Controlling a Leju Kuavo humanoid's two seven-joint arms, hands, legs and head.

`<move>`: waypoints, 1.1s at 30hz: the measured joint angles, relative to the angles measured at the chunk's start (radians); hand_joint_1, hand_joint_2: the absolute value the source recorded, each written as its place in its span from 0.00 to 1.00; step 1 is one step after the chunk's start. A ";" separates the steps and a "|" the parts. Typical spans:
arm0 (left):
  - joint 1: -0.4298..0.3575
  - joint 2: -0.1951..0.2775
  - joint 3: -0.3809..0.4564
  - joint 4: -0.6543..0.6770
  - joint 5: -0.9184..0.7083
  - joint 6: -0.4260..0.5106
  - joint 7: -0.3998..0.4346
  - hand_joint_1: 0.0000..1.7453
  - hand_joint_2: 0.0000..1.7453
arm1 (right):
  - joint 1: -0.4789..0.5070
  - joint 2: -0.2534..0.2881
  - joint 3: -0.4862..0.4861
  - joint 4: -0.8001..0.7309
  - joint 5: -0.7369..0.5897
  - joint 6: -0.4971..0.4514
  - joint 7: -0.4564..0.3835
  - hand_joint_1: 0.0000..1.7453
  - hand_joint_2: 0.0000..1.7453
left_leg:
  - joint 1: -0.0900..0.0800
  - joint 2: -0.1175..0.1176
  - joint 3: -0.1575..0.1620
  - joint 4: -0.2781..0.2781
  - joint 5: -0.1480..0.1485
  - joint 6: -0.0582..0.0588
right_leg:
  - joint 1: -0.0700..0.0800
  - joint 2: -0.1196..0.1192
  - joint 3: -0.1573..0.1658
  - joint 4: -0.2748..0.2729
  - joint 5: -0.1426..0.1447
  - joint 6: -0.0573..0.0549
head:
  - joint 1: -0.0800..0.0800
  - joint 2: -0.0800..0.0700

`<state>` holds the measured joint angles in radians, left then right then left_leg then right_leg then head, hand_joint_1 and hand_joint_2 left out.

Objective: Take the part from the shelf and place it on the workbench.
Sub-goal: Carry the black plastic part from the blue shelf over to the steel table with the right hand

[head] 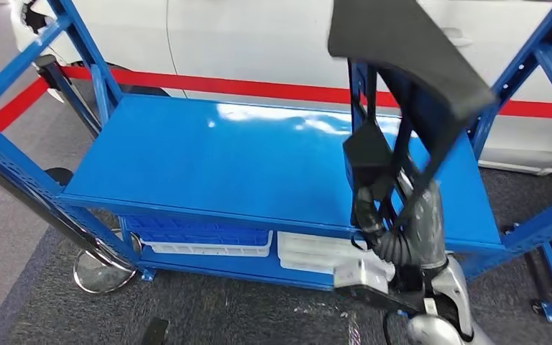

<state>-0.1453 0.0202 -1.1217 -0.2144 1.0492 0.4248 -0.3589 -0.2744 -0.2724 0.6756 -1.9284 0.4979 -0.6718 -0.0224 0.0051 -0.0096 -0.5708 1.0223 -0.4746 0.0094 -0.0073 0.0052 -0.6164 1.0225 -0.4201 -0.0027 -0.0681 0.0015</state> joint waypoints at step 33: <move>0.003 0.071 -0.033 -0.001 -0.018 -0.070 0.035 0.00 1.00 | 0.148 0.051 0.002 -0.195 -0.167 0.020 -0.215 1.00 1.00 | -0.015 0.006 0.100 -0.043 -0.055 0.024 | 0.001 -0.013 -0.049 0.005 0.049 0.002 | -0.005 0.000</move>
<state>-0.1419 0.0913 -1.1550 -0.2155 1.0308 0.3543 -0.3236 -0.1267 -0.2214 0.6771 -2.1235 0.3304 -0.6519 -0.2375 -0.0098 -0.0032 -0.4708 0.9792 -0.5299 0.0331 -0.0064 -0.0078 -0.6659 1.0276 -0.3714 -0.0006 -0.0733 0.0015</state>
